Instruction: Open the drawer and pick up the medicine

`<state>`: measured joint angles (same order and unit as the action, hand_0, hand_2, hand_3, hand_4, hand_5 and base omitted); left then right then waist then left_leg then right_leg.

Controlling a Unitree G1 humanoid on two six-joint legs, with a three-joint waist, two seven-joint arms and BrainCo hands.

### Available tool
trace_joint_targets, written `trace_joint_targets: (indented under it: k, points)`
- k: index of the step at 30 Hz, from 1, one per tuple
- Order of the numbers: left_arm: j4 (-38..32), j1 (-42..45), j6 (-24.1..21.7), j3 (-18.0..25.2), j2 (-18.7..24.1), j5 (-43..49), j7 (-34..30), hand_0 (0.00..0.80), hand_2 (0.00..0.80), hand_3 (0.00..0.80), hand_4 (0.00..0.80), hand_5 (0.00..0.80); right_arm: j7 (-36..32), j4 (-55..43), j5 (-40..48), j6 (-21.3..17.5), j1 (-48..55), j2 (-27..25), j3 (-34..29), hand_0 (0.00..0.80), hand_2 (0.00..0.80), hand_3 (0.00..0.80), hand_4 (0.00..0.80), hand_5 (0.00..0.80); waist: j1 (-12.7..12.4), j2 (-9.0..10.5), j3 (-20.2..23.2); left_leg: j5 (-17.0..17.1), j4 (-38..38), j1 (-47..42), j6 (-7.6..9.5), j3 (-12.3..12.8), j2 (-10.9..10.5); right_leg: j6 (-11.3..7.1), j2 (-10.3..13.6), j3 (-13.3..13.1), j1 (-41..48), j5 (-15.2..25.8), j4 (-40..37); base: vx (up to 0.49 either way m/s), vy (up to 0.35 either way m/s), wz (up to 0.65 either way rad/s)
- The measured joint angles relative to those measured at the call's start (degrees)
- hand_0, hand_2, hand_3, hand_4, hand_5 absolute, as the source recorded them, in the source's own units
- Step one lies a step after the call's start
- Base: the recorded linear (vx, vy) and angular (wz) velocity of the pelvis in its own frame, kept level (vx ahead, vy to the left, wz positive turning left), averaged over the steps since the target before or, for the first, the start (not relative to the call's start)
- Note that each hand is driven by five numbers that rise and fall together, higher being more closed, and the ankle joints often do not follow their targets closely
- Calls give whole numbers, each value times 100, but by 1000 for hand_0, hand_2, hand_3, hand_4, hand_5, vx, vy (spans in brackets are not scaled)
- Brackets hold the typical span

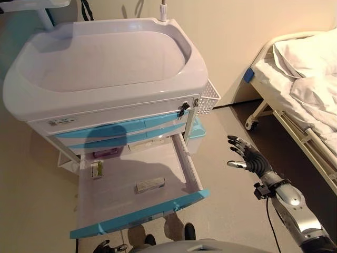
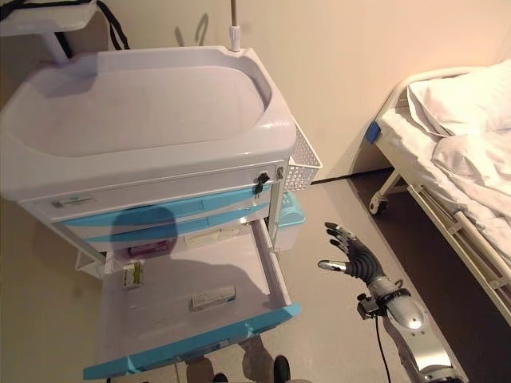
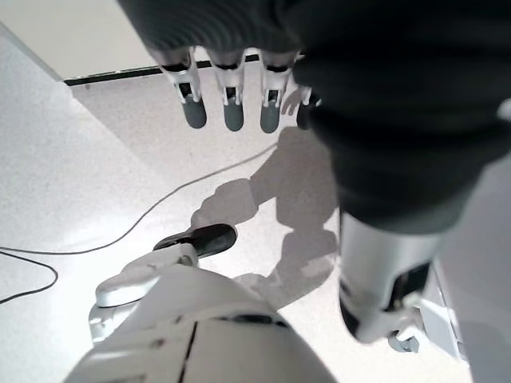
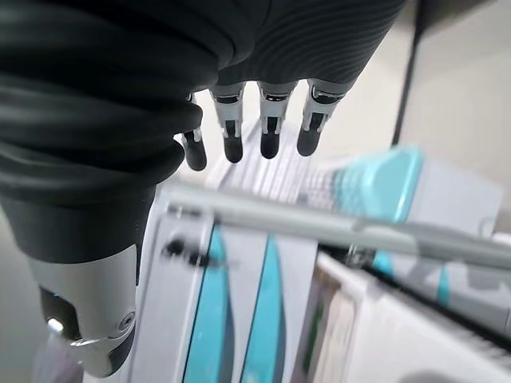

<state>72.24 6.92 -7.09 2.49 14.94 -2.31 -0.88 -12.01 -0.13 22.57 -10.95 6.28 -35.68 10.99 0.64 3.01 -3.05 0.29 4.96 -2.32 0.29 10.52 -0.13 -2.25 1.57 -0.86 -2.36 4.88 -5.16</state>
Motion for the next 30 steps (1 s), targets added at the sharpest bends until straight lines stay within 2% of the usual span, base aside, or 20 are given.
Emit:
trace_joint_targets:
  k: [3, 4, 7, 10, 12, 14, 17, 18, 19, 20, 22, 23, 25, 30]
  points:
    - [-48, 1, 3, 0, 0, 91, 1, 0, 0, 0, 0, 0, -42, 3, -16, 8, -201, 0, 322, 0, 0, 0, 0, 0, -30, 23, 1, 5, 2, 5, -8, -176, -11, 0, 23, 162, 44, -42, 0, 22, -26, 31]
    - [-50, 27, 2, -1, -2, 111, 2, 0, 0, 0, 0, 0, -76, 4, -56, 18, -333, 6, 447, 0, 0, 0, 0, 0, -164, 24, -47, 15, 2, 17, -9, -219, -13, -3, 35, 199, 72, -45, 1, 22, -28, 16]
    - [-12, 66, 13, -3, 0, 155, 7, 0, 0, 0, 0, 0, -76, 38, -294, 55, -629, 23, 745, 0, 0, 0, 0, 0, -153, 32, -77, 53, -1, 81, -11, -434, -28, 3, 55, 387, 112, -93, 1, 8, -26, 34]
    - [9, 104, 19, -11, -3, 156, 13, 0, 0, 0, 0, 0, -54, 173, -556, 83, -922, 97, 956, 0, 0, 0, 0, 0, -288, 47, -99, 103, -3, 81, -13, -525, -32, 15, 63, 479, 135, -113, 1, 22, -32, 29]
    - [23, 134, 29, -126, -3, 159, 44, 0, 0, 0, 0, 0, 52, 649, -948, 101, -1319, 316, 1237, 0, 0, 0, 0, 0, -314, 54, -104, 122, -4, 82, -29, -716, -37, 26, 70, 651, 246, -167, 1, 15, -36, 40]
    - [0, 113, 23, -128, -3, 159, 49, 0, 0, 0, 0, 0, 126, 894, -1102, 111, -1414, 412, 1327, 0, 0, 0, 0, 0, -410, 69, -101, 136, -5, 78, -38, -803, -40, 17, 71, 702, 267, -202, 1, 8, -26, 36]
    - [19, 111, 33, -156, -8, 159, 78, 0, 0, 0, 0, 0, 239, 1407, -1435, 127, -1724, 701, 1521, 0, 0, 0, 0, 0, -629, 58, -152, 175, -7, 142, -59, -988, -67, 25, 69, 844, 325, -234, 2, 2, -33, 31]
    - [44, 97, 49, -295, 12, 158, 96, 0, 0, 0, 0, 0, 361, 1720, -1613, 131, -1884, 890, 1667, 0, 0, 0, 0, 0, -630, 59, -152, 188, -28, 192, -72, -1152, -78, 23, 73, 956, 357, -281, 2, 8, -29, 53]
    - [30, 61, 54, -355, 16, 158, 98, 0, 0, 0, 0, 0, 378, 1771, -1675, 137, -1889, 920, 1700, 0, 0, 0, 0, 0, -605, 67, -153, 194, -31, 189, -77, -1200, -82, 35, 73, 965, 359, -294, 2, -5, -29, 77]
    - [-28, 33, 52, -399, 7, 157, 101, 0, 0, 0, 0, 0, 426, 2008, -1860, 140, -1960, 1033, 1753, 0, 0, 0, 0, 0, -665, 58, -205, 240, -49, 222, -89, -1403, -101, 37, 77, 1094, 425, -334, 4, 8, -32, 64]
    - [-87, 26, 50, -489, 2, 157, 105, 0, 0, 0, 0, 0, 455, 2105, -1986, 183, -1974, 1070, 1808, 0, 0, 0, 0, 0, -743, 61, -224, 263, -44, 245, -96, -1513, -110, 41, 78, 1107, 435, -363, 9, 15, -32, 51]
    - [-102, 45, 64, -548, 3, 157, 110, 0, 0, 0, 0, 0, 525, 2276, -2134, 182, -2051, 1160, 1859, 0, 0, 0, 0, 0, -776, 38, -253, 278, -80, 296, -106, -1659, -129, 51, 86, 1234, 468, -375, 5, 2, -23, 45]
    - [-117, 57, 64, -577, 8, 156, 116, 0, 0, 0, 0, 0, 570, 2444, -2303, 229, -2118, 1221, 1908, 0, 0, 0, 0, 0, -831, 14, -291, 304, -77, 305, -109, -1752, -144, 62, 92, 1277, 506, -392, 7, -9, -32, 38]
    - [-145, 47, 68, -633, 12, 155, 141, 0, 0, 0, 0, 0, 854, 3257, -2778, 258, -2311, 1535, 1930, 0, 0, 0, 0, 0, -886, -17, -314, 357, -133, 459, -126, -2070, -201, 33, 126, 1602, 506, -448, 5, -16, -26, 32]
